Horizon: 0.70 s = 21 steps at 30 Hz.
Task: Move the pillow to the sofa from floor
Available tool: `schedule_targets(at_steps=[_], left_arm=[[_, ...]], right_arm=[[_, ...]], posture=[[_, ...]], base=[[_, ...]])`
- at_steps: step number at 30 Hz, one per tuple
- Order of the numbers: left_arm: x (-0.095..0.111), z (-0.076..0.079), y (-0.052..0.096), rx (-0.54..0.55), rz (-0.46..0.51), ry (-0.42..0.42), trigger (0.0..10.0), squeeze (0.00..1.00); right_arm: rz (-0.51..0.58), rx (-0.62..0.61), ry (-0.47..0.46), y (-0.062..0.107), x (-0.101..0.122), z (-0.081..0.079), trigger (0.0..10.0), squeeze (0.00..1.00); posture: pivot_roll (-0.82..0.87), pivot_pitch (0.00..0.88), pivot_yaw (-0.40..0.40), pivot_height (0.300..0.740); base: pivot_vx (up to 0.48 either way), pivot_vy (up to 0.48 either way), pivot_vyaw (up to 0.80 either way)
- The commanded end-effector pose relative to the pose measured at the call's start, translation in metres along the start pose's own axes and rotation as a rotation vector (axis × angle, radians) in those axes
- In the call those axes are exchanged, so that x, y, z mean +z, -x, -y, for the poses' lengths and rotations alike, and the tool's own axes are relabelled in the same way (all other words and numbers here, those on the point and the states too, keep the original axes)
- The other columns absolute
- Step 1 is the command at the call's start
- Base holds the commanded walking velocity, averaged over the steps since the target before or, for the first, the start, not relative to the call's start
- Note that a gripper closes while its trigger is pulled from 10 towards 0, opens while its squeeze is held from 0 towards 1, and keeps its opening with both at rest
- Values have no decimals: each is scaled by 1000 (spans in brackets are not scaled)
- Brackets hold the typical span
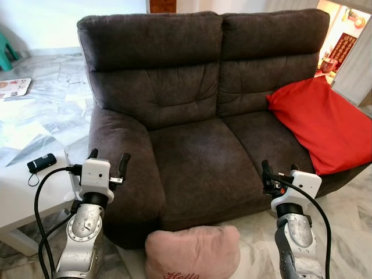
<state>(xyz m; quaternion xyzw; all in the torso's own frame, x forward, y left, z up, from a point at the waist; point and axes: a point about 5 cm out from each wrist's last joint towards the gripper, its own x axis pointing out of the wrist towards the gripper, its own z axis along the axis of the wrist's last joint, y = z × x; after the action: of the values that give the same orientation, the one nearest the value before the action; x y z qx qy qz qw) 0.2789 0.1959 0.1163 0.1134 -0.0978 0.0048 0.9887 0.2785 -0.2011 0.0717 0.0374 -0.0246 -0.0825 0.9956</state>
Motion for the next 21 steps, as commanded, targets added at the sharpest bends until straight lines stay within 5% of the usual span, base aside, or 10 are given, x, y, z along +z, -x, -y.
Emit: schedule_targets(at_steps=[1, 11, 21], left_arm=[[1, 3, -3, -6, -5, 2, 10000, 0], [0, 6, -1, -18, -16, 6, 10000, 0], [1, 8, -4, -23, -14, 8, 10000, 0]], right_arm=[[20, 0, -2, -2, 6, 0, 10000, 0], [24, 9, 5, -6, 10, -3, 10000, 0], [23, 19, 0, -7, 10, -7, 10000, 0]], posture=[[66, 0, -58, 740], [69, 0, -59, 736], [66, 0, -56, 671]], base=[[0, 0, 0], [0, 0, 0], [0, 0, 0]])
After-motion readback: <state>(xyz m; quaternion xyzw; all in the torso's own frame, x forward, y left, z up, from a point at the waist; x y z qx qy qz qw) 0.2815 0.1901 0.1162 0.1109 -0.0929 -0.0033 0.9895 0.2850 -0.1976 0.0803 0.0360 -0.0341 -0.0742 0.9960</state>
